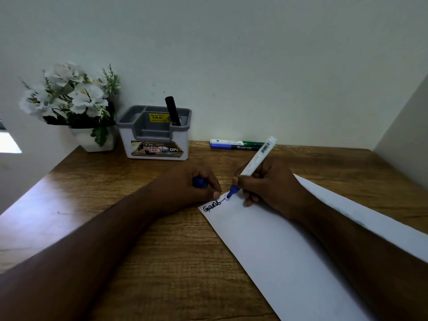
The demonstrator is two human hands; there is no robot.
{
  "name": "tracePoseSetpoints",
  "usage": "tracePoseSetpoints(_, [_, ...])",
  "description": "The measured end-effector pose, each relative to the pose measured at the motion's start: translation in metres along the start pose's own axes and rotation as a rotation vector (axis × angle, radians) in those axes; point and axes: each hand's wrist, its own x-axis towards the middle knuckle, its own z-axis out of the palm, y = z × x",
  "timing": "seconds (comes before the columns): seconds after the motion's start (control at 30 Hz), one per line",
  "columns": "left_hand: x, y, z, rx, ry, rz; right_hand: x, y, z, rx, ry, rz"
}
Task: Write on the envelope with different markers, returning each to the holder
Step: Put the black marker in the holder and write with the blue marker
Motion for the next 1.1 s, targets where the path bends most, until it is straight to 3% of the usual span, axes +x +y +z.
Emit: tracePoseSetpoints(1.1, [0.0008, -0.0029, 0.0002, 0.000, 0.002, 0.003, 0.0020, 0.0025, 0.0005, 0.047, 0.139, 0.080])
